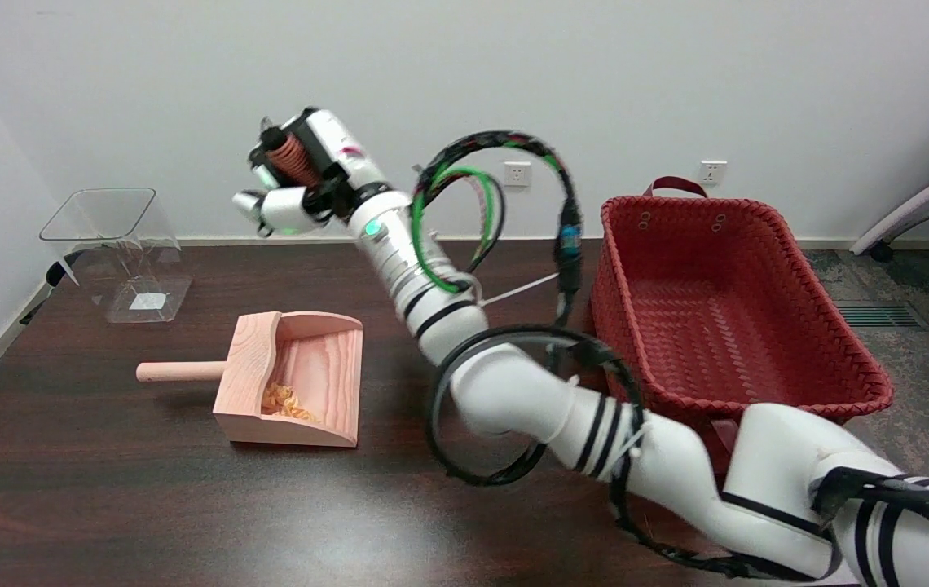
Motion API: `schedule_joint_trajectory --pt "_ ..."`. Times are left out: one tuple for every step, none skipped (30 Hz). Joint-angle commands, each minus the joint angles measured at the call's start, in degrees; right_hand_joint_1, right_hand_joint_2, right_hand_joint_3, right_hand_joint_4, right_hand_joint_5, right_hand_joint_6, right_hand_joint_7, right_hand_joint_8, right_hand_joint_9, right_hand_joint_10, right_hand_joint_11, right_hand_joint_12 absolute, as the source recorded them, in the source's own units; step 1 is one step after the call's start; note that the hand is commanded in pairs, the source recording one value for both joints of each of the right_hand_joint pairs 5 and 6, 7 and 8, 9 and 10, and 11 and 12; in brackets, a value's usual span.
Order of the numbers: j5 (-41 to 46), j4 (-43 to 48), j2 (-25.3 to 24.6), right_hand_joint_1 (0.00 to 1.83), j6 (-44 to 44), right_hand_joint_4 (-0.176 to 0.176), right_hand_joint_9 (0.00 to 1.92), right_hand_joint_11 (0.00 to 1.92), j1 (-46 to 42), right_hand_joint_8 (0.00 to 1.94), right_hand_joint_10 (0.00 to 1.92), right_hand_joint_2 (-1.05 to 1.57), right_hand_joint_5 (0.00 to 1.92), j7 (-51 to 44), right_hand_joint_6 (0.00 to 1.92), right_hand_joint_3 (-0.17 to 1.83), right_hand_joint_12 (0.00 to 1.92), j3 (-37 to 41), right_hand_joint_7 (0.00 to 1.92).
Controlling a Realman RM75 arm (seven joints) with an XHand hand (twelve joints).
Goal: Sweep th paper balls into the dustpan.
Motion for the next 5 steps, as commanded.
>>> schedule_joint_trajectory --pt "5.6 -15.2 14.5 1.37 -1.4 0.000 1.92 1.92 0.7 1.92 1.92 1.21 1.92 -5.6 1.92 0.45 1.92 6.0 1.92" --pt "5.7 -15.8 15.3 1.37 -1.4 0.000 1.92 1.92 0.8 1.92 1.92 1.21 1.92 -5.6 1.92 0.45 1.92 6.4 1.92" --pt "5.7 -16.3 15.9 1.37 -1.4 0.000 1.92 1.92 0.8 1.92 1.92 1.21 1.92 -5.6 1.92 0.45 1.92 6.7 1.92" --pt "5.7 -16.6 16.4 1.36 -1.4 0.000 1.92 1.92 0.8 1.92 1.92 1.21 1.92 -5.6 1.92 0.45 1.92 7.0 1.92" --pt "5.7 -17.3 17.1 1.36 -1.4 0.000 1.92 1.92 0.7 1.92 1.92 1.21 1.92 -5.6 1.92 0.45 1.92 7.7 1.92"
